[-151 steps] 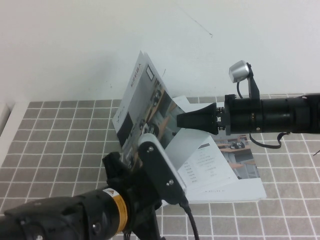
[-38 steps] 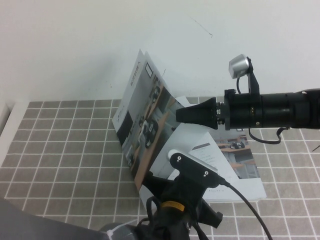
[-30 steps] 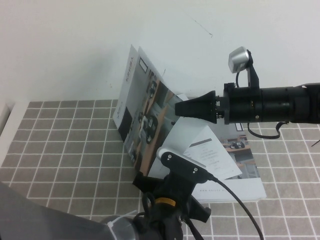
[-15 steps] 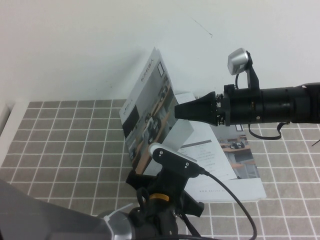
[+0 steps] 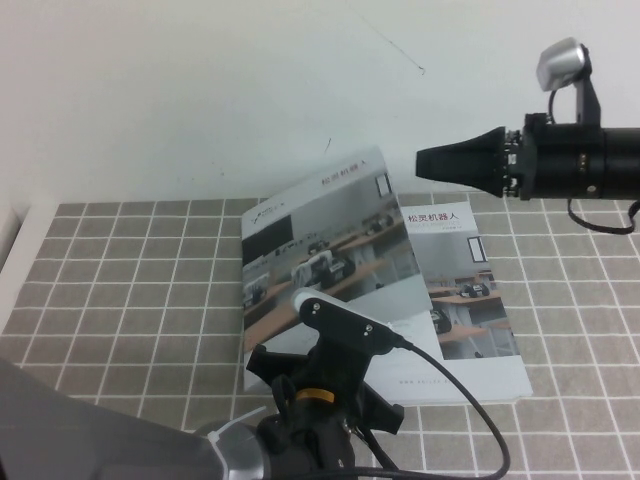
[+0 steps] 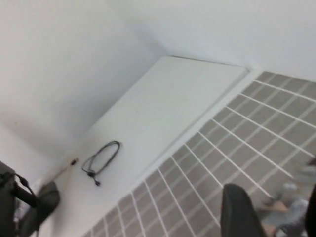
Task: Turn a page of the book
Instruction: Open the closed book
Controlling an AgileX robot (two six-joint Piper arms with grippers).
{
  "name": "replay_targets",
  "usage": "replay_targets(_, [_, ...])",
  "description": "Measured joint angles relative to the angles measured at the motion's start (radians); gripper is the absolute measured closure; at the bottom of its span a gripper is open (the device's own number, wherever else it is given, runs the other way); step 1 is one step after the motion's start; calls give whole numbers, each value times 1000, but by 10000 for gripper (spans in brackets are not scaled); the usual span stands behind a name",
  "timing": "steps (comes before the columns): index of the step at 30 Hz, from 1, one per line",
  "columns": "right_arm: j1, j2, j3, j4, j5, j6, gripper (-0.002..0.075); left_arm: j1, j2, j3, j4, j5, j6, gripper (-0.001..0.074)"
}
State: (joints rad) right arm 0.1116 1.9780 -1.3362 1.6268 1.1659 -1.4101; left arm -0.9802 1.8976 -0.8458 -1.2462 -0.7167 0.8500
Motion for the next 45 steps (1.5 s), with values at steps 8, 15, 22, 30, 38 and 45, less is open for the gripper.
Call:
replay_targets(8, [-30, 10, 0, -336, -146, 72, 687, 0, 0, 0, -7, 0, 2, 738])
replay_targets(15, [-16, 44, 29, -383, -244, 120, 722, 0, 0, 0, 8, 0, 5, 738])
replay_targets(22, [-16, 44, 120, -399, -337, 146, 727, 0, 0, -3, 26, 0, 7, 738])
replay_targets(30, [-16, 62, 262, -154, -357, -56, 727, 0, 0, -10, 57, 0, 9, 738])
replay_targets(38, [49, 126, 285, 10, -318, -154, 727, 0, 0, -10, 59, 0, 9, 738])
replay_targets(45, [128, 173, 285, 72, -354, -196, 727, 2, 0, -10, 61, 0, 30, 738])
